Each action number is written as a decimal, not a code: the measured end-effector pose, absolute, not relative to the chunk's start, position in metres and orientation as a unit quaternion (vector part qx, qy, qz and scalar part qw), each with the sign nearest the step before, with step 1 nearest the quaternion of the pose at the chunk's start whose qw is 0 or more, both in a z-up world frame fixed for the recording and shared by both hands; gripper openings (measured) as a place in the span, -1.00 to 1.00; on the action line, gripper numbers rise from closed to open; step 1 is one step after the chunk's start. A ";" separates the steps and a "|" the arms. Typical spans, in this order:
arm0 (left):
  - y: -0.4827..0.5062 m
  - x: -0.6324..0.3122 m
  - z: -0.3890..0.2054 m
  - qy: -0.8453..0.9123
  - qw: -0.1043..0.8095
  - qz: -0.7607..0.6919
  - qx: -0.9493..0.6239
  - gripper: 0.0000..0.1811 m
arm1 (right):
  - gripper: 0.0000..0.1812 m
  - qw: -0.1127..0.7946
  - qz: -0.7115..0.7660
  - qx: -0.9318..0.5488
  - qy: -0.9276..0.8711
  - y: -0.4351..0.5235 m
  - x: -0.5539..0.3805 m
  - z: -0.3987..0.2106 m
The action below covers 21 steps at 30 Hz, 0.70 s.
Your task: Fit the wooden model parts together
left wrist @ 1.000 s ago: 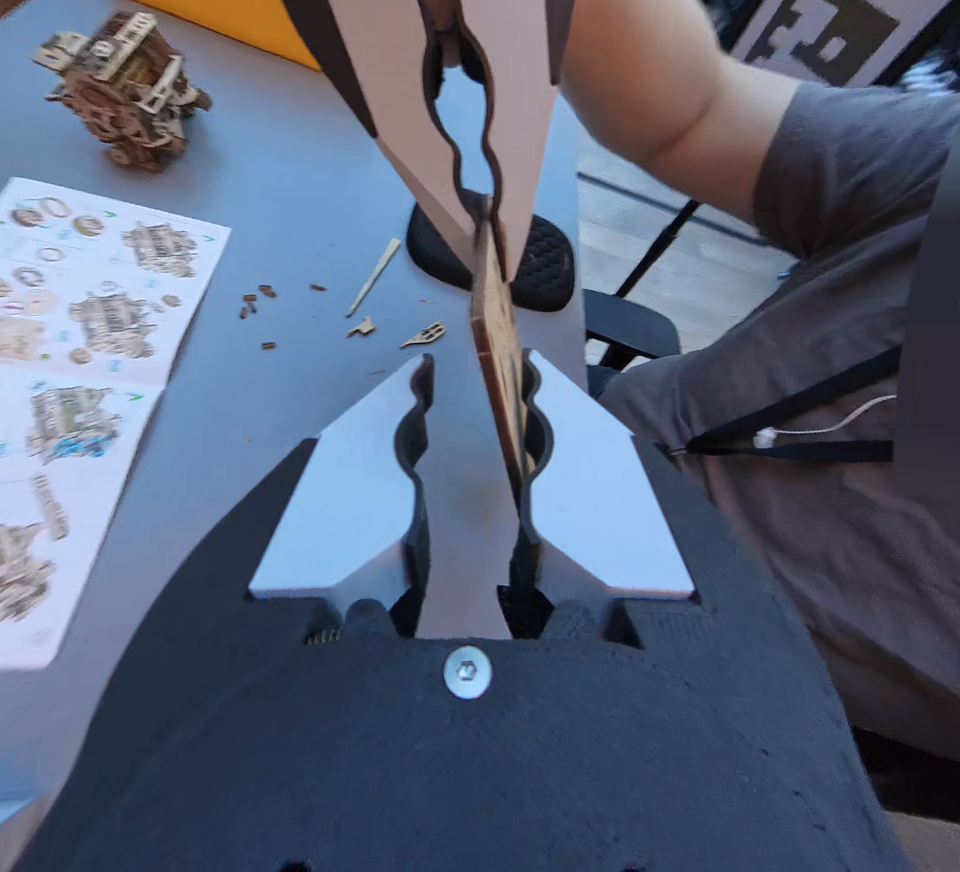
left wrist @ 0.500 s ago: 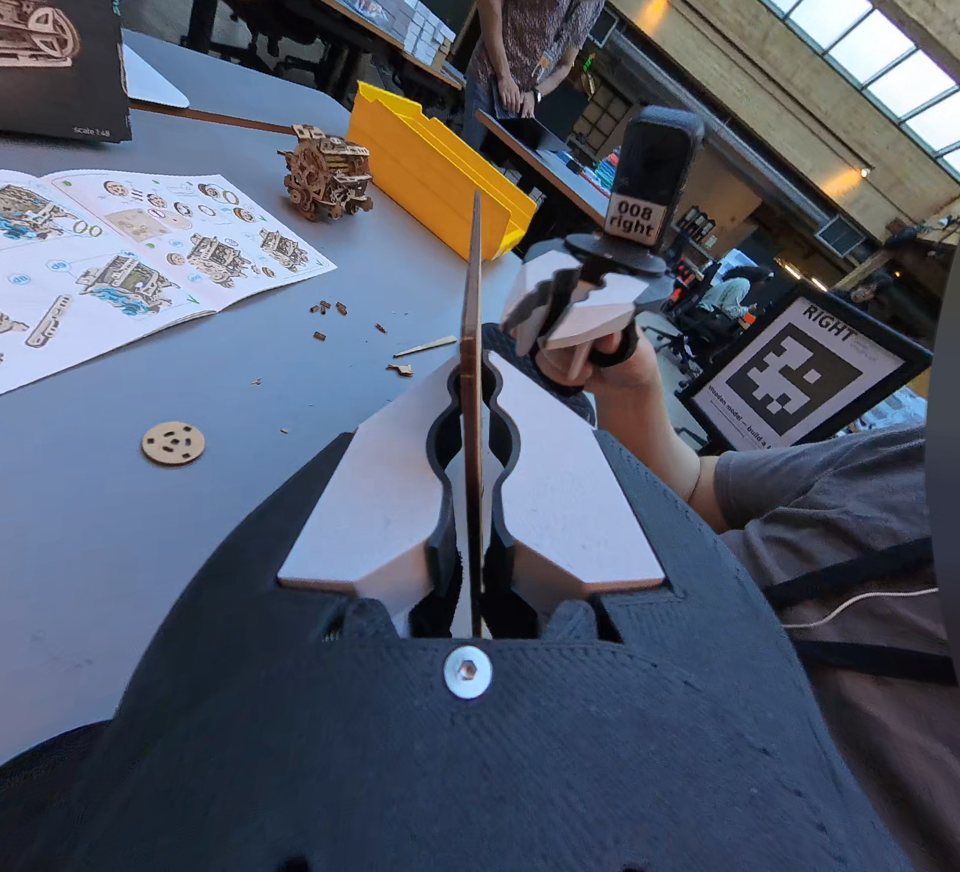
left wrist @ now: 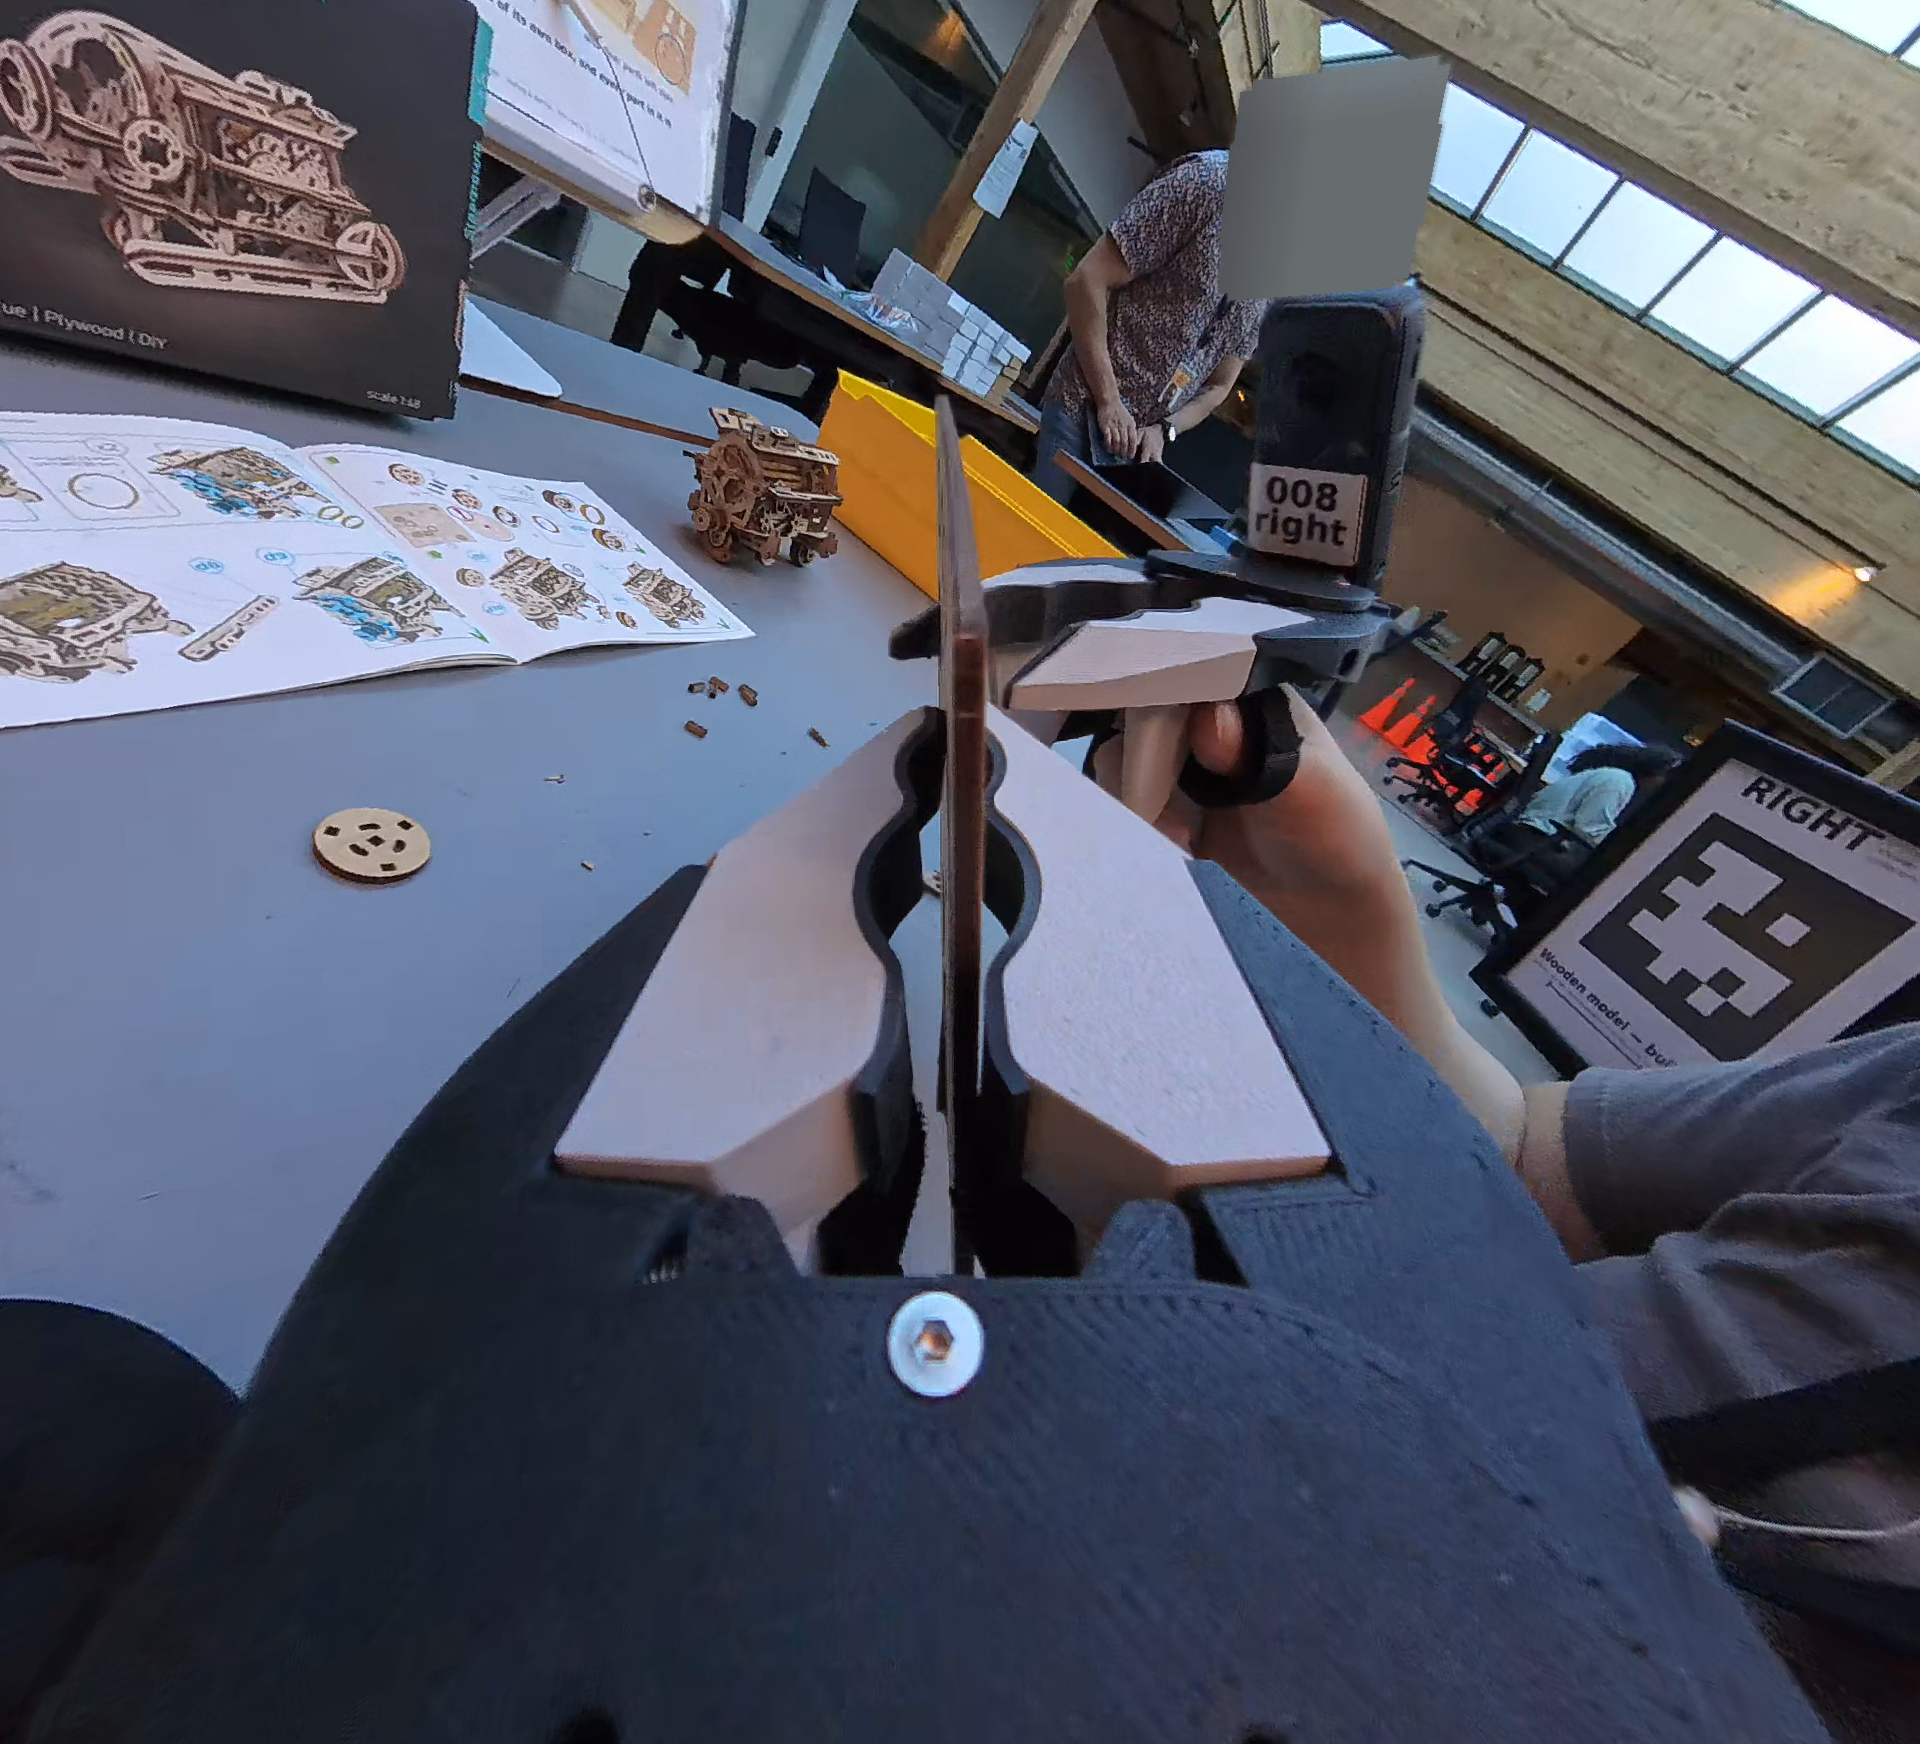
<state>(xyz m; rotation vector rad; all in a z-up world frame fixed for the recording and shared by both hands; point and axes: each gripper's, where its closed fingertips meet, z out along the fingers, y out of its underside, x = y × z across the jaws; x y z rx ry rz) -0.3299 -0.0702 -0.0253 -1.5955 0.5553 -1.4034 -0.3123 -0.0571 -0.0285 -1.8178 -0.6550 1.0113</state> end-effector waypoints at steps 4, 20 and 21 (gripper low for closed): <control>-0.077 -0.329 -0.026 0.236 0.451 -0.575 -0.640 -0.98 | -0.80 0.448 0.446 -0.733 -0.250 -0.058 -0.310 -0.030; -0.084 -0.326 -0.030 0.241 0.475 -0.556 -0.638 -0.97 | -0.84 0.476 0.455 -0.716 -0.232 -0.061 -0.308 -0.034; -0.084 -0.326 -0.029 0.242 0.477 -0.557 -0.635 -0.97 | -0.84 0.480 0.454 -0.714 -0.233 -0.061 -0.308 -0.034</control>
